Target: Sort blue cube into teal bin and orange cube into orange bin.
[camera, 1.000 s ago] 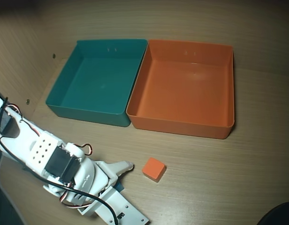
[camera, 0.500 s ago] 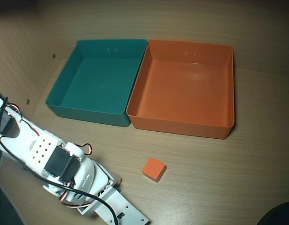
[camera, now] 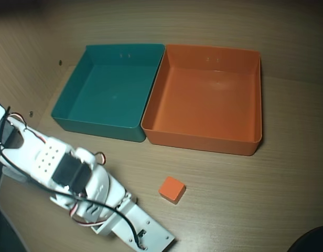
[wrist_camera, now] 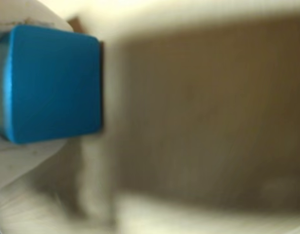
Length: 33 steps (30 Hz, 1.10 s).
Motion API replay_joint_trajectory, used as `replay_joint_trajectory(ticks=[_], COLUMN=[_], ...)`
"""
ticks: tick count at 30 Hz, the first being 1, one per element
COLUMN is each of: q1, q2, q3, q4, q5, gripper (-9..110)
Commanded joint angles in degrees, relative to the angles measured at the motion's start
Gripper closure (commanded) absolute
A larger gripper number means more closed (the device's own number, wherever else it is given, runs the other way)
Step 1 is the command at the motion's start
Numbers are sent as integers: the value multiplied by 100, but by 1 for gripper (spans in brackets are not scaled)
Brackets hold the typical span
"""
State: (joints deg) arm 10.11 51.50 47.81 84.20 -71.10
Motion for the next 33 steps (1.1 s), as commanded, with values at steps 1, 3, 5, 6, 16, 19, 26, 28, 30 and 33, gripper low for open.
replay_joint_trajectory(ticks=[1, 3, 5, 6, 16, 19, 26, 28, 30, 33], q1=[-308, -589, -888, -1072, -3419, -4061, -5071, -5212, -5309, -5361], q2=[1283, 1635, 1978, 2153, 3164, 3270, 3199, 3190, 3190, 3190], q3=[-721, -773, -738, -721, 88, 448, 1037, 1178, 1336, 1573], q4=[-18, -18, -18, -18, -9, -9, -9, -18, -18, -18], q5=[-35, -35, -35, -35, -35, -35, -35, -35, -35, -35], gripper=[107, 107, 107, 107, 107, 107, 107, 107, 107, 107])
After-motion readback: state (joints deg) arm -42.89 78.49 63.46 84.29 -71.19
